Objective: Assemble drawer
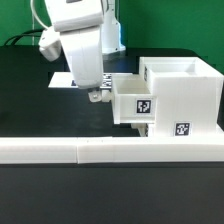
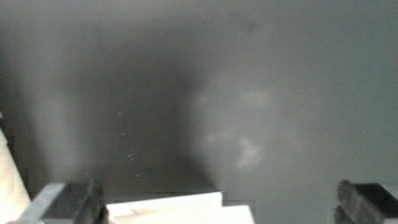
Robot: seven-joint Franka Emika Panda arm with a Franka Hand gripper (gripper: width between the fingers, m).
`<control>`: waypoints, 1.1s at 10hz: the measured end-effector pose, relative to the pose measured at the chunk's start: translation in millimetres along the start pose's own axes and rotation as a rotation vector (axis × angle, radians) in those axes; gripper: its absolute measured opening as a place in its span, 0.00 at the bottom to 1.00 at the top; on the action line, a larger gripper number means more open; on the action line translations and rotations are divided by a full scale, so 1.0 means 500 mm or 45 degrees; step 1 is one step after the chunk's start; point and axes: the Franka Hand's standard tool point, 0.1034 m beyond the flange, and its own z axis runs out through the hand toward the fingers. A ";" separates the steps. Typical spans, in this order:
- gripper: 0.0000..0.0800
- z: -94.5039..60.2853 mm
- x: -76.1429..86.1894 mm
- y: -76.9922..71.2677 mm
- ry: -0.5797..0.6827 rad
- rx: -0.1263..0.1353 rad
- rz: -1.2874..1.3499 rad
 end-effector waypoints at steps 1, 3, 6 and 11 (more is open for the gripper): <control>0.81 0.002 0.015 0.005 -0.001 -0.001 0.013; 0.81 0.010 0.040 0.009 -0.003 0.003 0.057; 0.81 0.025 0.082 0.008 0.000 0.016 0.100; 0.81 0.003 0.018 0.004 -0.001 0.019 0.107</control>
Offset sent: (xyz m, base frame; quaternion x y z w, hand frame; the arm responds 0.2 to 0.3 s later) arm 0.0162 0.0342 -0.0005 -0.0118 -0.0047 0.0387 0.9992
